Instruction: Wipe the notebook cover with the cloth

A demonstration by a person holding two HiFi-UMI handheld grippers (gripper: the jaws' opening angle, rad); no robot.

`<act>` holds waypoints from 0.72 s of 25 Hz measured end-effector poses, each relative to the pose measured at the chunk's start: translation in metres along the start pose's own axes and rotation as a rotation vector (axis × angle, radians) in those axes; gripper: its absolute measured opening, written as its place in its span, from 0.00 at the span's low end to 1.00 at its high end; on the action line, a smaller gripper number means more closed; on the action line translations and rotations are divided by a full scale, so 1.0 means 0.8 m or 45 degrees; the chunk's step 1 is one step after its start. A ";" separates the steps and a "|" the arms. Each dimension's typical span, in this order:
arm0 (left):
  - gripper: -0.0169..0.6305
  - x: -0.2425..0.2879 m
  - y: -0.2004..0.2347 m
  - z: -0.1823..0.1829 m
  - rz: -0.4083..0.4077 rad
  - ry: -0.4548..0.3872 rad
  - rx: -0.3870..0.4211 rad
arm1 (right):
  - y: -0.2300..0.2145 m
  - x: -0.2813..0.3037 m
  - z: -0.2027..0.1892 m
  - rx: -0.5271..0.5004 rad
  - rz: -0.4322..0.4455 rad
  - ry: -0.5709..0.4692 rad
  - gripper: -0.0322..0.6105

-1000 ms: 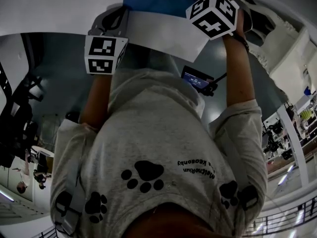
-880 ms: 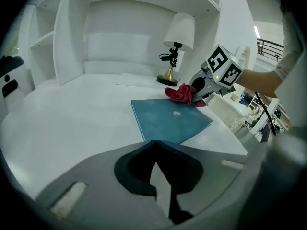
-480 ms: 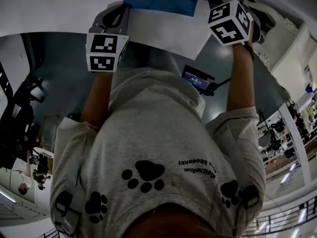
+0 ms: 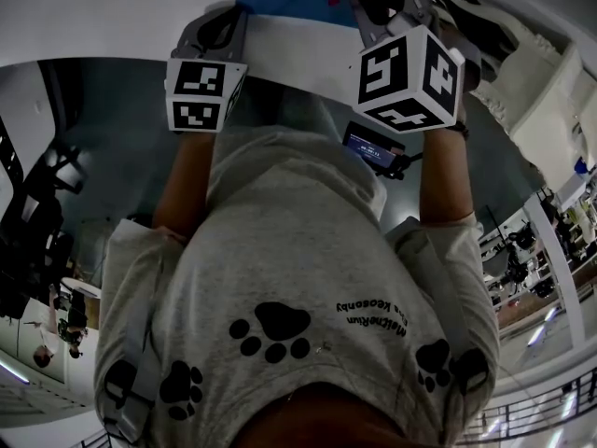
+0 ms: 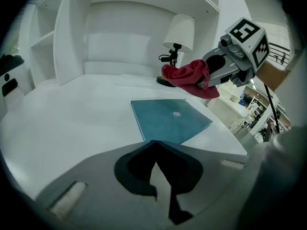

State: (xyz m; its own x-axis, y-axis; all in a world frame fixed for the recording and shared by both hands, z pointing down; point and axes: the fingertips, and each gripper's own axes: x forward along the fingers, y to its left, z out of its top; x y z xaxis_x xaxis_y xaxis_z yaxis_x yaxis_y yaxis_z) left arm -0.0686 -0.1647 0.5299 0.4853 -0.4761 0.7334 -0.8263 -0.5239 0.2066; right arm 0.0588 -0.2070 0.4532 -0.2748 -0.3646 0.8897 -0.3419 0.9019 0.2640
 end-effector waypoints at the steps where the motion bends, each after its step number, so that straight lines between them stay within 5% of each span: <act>1: 0.02 0.000 0.000 -0.001 0.000 -0.001 -0.002 | 0.007 0.004 0.012 -0.020 0.017 -0.015 0.12; 9: 0.02 0.003 -0.011 0.006 -0.002 -0.004 0.002 | 0.046 0.059 0.070 -0.117 0.174 -0.064 0.12; 18: 0.02 -0.001 -0.015 0.005 0.003 -0.014 -0.012 | 0.077 0.107 0.066 -0.171 0.266 0.055 0.12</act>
State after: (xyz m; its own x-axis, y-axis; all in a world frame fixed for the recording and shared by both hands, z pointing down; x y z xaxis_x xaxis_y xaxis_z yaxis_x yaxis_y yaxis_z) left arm -0.0576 -0.1608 0.5241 0.4862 -0.4855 0.7266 -0.8302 -0.5162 0.2106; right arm -0.0329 -0.1952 0.5263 -0.2876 -0.1591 0.9444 -0.1582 0.9805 0.1170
